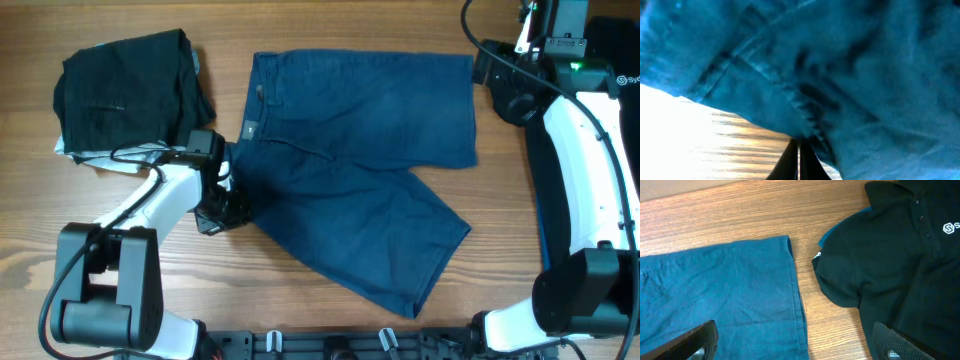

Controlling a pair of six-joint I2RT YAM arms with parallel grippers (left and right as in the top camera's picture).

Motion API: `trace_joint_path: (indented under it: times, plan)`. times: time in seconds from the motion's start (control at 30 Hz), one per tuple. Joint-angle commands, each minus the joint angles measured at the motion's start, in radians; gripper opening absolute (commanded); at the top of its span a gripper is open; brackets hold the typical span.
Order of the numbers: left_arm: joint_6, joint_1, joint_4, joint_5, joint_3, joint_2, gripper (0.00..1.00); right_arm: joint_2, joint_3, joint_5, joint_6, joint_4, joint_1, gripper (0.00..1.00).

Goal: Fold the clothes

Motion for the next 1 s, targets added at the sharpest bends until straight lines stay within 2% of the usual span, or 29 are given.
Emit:
trace_joint_path:
  times: [0.0,0.1,0.17,0.2,0.27,0.3,0.37,0.47,0.6,0.77,0.83,0.97]
  plan:
    - [-0.002,-0.009,-0.053,-0.035,0.025,-0.025,0.04,0.011,0.000,0.006,0.001,0.002,0.004,1.00]
    - [0.010,-0.008,-0.077,-0.164,0.075,-0.125,0.04,0.011,0.000,0.006,0.002,0.002,0.004,0.99]
    - [0.011,-0.008,-0.062,-0.256,0.077,-0.179,0.11,0.011,0.000,0.006,0.002,0.002,0.004,1.00]
    - [0.060,-0.007,-0.046,-0.272,0.077,-0.201,0.21,0.011,0.000,0.006,0.002,0.002,0.004,1.00]
    - [0.169,0.006,-0.012,-0.272,0.077,-0.206,0.57,0.011,0.000,0.006,0.001,0.002,0.004,1.00]
    - [0.226,0.022,0.016,-0.272,0.076,-0.192,0.66,0.011,0.000,0.006,0.002,0.002,0.004,1.00]
    - [0.274,0.040,0.045,-0.272,0.076,-0.167,0.74,0.011,0.000,0.006,0.002,0.002,0.004,1.00]
    - [0.357,0.085,0.082,-0.266,0.076,-0.121,0.78,0.011,0.000,0.006,0.002,0.002,0.004,1.00]
    - [0.489,0.156,0.130,-0.082,0.076,-0.082,0.76,0.011,0.000,0.006,0.002,0.002,0.004,0.99]
    - [0.668,0.198,0.132,0.081,0.076,-0.077,0.74,0.011,0.000,0.006,0.001,0.002,0.004,1.00]
    - [0.710,0.204,0.133,0.120,0.076,-0.072,0.72,0.011,0.000,0.006,0.001,0.002,0.004,1.00]
    - [0.717,0.203,0.125,0.122,0.076,-0.058,0.70,0.011,0.000,0.006,0.001,0.002,0.004,1.00]
